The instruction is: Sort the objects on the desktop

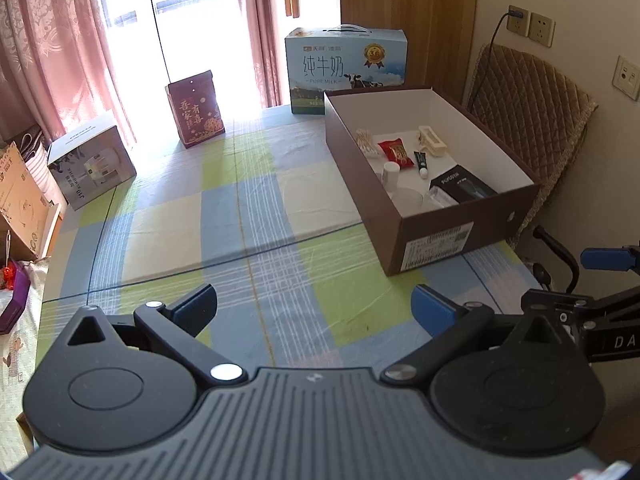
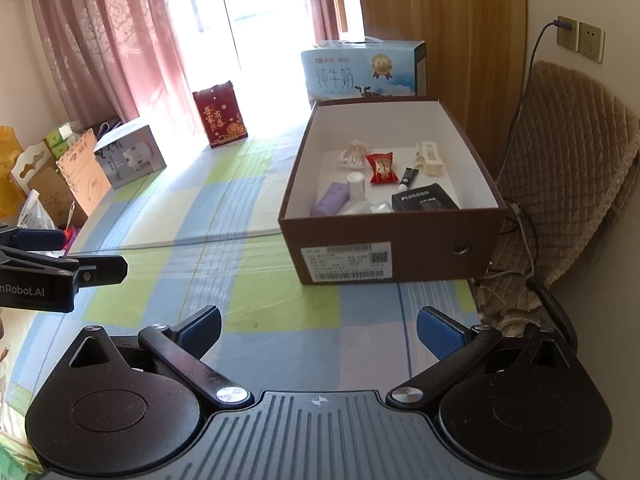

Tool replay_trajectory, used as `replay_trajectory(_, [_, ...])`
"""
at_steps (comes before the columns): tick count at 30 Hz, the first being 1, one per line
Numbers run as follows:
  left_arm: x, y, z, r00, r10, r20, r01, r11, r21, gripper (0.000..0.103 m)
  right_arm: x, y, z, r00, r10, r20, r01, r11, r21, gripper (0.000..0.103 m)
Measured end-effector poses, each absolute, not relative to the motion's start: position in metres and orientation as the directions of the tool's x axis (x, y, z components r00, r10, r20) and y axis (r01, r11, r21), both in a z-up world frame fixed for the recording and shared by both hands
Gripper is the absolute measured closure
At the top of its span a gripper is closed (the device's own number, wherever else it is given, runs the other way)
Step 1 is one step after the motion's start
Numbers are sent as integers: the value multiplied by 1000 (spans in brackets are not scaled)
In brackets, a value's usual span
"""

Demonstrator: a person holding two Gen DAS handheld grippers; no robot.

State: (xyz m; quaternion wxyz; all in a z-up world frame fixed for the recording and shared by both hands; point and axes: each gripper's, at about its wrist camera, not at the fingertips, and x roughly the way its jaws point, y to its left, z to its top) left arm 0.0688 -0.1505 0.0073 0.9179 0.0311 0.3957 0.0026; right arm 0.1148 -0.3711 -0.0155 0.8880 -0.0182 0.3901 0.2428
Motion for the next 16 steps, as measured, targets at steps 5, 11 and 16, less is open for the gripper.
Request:
replay_trajectory(5, [55,-146,4,680,25,-732,23,998,55,1,102,-367,-18,570,410,-712,-444,883,153,2])
replay_trajectory(11, [43,-142,-1,671,27,-741,20,998,54,1,91,-363,-25,551,405,-729,-443,883,155,2])
replay_trajectory(16, [37,-140,-5,665,15,-747,28,999,46,1,87,-360,-30,533,407,-741,-444,881,165,2])
